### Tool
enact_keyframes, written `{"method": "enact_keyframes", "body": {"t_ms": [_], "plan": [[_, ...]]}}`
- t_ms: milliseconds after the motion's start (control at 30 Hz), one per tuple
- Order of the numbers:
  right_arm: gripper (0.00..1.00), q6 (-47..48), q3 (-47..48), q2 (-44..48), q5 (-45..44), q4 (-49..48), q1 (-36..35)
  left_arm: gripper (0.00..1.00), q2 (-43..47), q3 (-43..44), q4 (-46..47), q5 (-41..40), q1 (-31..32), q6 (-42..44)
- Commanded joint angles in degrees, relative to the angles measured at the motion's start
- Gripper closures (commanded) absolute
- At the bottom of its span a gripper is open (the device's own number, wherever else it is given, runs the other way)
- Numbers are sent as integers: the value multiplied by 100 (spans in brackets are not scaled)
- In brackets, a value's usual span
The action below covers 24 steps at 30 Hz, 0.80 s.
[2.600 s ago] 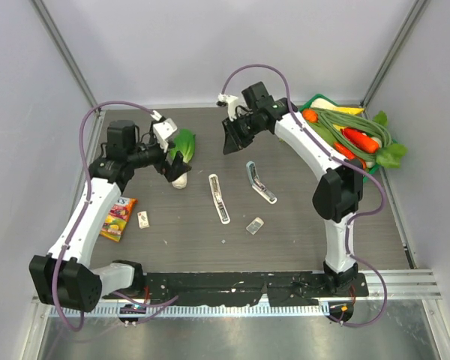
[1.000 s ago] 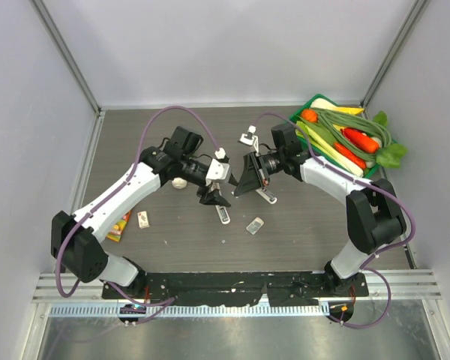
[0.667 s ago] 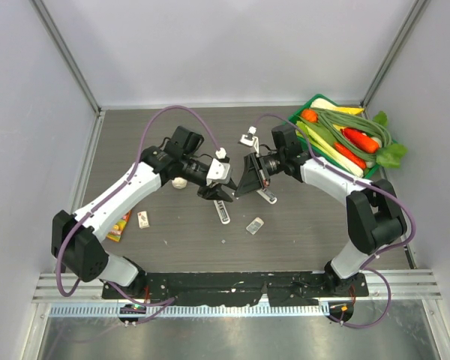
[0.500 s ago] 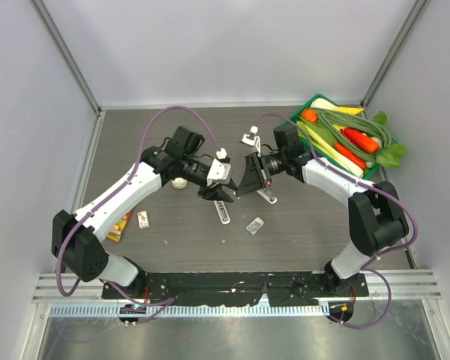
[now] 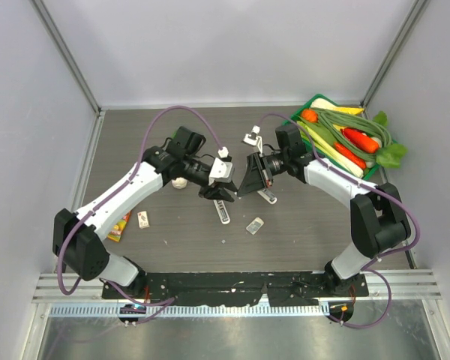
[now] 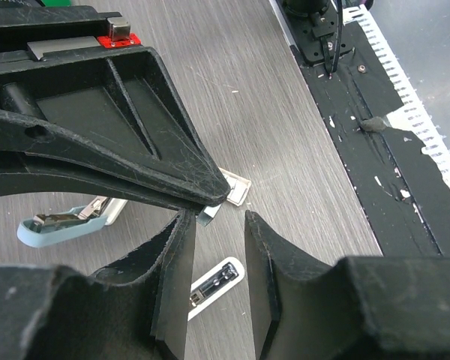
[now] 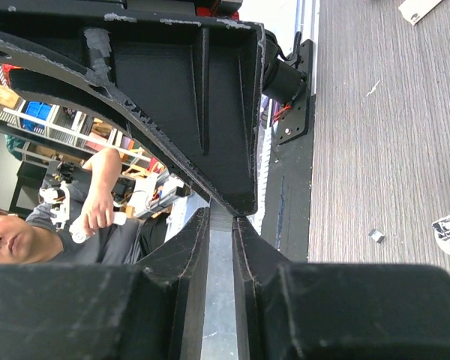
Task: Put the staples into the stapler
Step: Pick up the staple from the center of the board.
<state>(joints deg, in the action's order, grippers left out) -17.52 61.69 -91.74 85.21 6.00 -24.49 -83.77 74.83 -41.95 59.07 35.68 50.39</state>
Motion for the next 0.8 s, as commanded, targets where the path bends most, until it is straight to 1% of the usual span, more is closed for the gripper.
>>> {"method": "enact_keyframes", "body": {"t_ms": [0, 233, 267, 433, 500, 533, 567, 600, 700, 733, 767], "plan": [[78, 20, 45, 218, 286, -283, 6, 64, -70, 173, 135, 96, 132, -134], [78, 3, 36, 218, 286, -301, 6, 69, -105, 216, 240, 87, 185, -319], [78, 3, 36, 227, 286, -284, -3, 71, -105, 225, 249, 79, 193, -328], [78, 3, 36, 245, 286, -301, 6, 78, -131, 252, 249, 43, 220, -390], [78, 12, 36, 236, 286, -301, 14, 78, -140, 260, 249, 43, 220, -398], [78, 3, 36, 236, 286, -301, 6, 82, -149, 260, 258, 35, 229, -398], [78, 12, 36, 236, 286, -301, 6, 84, -149, 269, 249, 43, 229, -407], [78, -6, 45, 227, 286, -301, 6, 88, -149, 269, 232, 26, 237, -407], [78, -6, 54, 227, 294, -301, 6, 91, -140, 252, 258, 34, 246, -407], [78, -15, 62, 218, 286, -301, 6, 98, -140, 260, 258, 35, 246, -416], [77, -15, 62, 227, 286, -292, 6, 99, -140, 243, 241, 35, 246, -407]]}}
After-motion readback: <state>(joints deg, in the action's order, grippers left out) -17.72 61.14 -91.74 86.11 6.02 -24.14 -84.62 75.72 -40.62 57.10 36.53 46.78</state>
